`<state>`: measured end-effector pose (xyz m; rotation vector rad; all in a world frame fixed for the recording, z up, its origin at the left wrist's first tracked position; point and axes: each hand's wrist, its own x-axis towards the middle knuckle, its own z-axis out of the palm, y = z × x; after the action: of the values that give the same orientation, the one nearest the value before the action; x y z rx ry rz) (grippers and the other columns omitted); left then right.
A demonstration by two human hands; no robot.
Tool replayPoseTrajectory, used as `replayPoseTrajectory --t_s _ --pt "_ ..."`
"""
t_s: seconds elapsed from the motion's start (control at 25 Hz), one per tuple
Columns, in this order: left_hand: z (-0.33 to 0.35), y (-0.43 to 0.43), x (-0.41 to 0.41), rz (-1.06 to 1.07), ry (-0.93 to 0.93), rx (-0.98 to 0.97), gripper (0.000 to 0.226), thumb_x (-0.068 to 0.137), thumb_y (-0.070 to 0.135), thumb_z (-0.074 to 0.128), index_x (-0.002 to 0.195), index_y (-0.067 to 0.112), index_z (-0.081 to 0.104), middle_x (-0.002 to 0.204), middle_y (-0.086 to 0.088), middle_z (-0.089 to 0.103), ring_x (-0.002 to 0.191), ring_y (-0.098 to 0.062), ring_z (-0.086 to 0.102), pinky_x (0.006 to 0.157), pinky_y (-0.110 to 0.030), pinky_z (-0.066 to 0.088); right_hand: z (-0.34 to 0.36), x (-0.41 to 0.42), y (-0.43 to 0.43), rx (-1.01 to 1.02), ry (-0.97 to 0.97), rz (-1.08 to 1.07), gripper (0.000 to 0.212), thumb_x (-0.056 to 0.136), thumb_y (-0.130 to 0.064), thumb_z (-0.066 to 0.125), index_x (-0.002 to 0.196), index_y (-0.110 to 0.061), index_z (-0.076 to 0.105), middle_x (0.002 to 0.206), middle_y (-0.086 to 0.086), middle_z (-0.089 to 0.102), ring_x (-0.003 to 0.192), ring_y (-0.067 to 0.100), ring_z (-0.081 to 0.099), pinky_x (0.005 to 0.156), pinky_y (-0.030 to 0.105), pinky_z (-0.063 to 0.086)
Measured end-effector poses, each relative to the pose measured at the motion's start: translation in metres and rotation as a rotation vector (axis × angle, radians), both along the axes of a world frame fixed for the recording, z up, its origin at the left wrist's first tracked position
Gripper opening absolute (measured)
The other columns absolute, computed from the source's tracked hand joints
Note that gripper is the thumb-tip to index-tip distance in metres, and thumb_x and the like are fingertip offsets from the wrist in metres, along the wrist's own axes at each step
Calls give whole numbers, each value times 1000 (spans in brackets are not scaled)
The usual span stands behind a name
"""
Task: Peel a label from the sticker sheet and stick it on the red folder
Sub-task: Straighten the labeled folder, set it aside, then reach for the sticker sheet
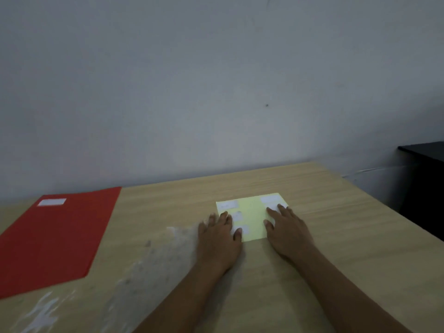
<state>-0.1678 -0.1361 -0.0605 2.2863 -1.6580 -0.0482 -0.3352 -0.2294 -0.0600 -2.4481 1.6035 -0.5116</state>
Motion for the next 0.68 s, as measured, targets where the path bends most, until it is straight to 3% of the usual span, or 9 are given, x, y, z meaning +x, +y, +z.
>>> replayPoseTrajectory --t_s 0.68 --pt "7 -142 61 -1 5 10 62 98 57 21 155 31 23 164 16 17 153 -12 9 123 -41 11 -14 61 -156 -5 -19 8 56 99 -50 25 152 -35 25 166 2 14 153 21 9 122 39 11"
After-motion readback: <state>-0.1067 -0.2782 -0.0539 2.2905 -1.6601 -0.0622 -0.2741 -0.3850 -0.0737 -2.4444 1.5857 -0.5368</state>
